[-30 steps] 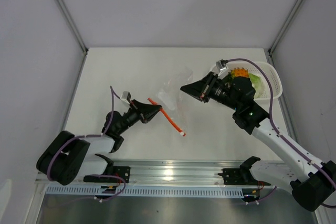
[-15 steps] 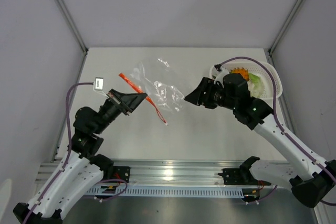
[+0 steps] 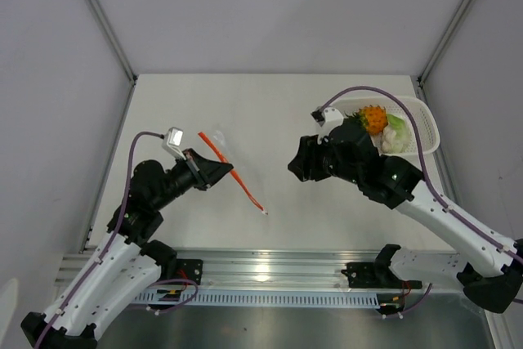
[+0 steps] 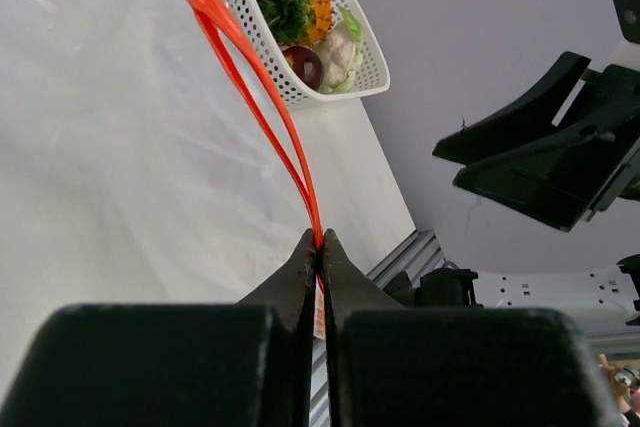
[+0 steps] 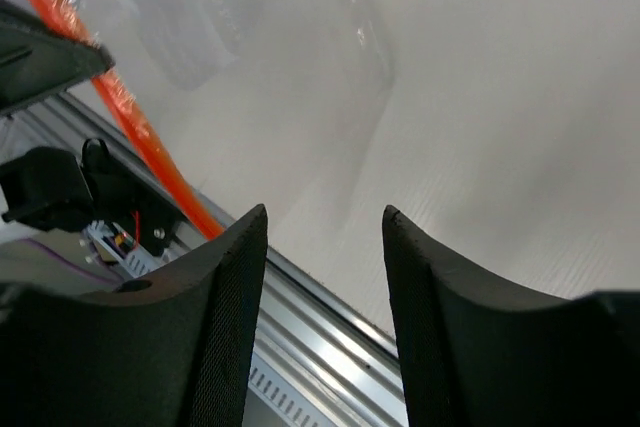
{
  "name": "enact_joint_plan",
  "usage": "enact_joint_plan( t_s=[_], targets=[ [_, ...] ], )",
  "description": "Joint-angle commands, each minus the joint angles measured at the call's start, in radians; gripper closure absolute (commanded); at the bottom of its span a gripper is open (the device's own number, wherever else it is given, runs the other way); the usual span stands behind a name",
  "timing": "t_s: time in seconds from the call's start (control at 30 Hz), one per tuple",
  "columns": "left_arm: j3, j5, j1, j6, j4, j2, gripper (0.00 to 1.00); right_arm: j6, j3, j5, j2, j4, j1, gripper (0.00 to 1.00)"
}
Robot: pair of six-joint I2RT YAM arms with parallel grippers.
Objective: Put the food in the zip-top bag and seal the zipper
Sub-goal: Open the zipper of the food storage bag.
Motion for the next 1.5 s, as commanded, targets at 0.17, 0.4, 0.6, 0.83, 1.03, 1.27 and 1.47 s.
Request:
enact_joint_plan(
  t_s=[0.17,0.4,0.6,0.83,1.03,1.27,1.47],
  targets=[
    [0.028,-0.007,-0.008,-0.038,-0.079,-0.012,0.99,-0.151,0.020,0.143,0.104,0.070,0.287,0.55],
    [0.071,-0.076,-0.008,-0.033,-0.179,-0.029,0.99,-0.219,0.086,0.259,0.214,0.110,0.444,0.60],
    [0.077,-0.069,-0.008,-0.035,-0.191,-0.024,0.99,-0.240,0.105,0.308,0.282,0.113,0.494,0.65],
    [0.078,-0.063,-0.008,-0.032,-0.193,-0.019,0.99,-0.266,0.117,0.319,0.336,0.137,0.498,0.70],
    [0.080,-0.060,-0.008,-0.027,-0.196,-0.018,0.99,-0.274,0.128,0.328,0.388,0.151,0.497,0.74],
    [0.085,-0.061,-0.008,-0.021,-0.205,-0.019,0.99,-0.277,0.123,0.338,0.403,0.153,0.494,0.76],
    [0.081,-0.053,-0.008,-0.029,-0.199,-0.015,0.99,-0.285,0.108,0.354,0.412,0.165,0.495,0.77]
  ],
)
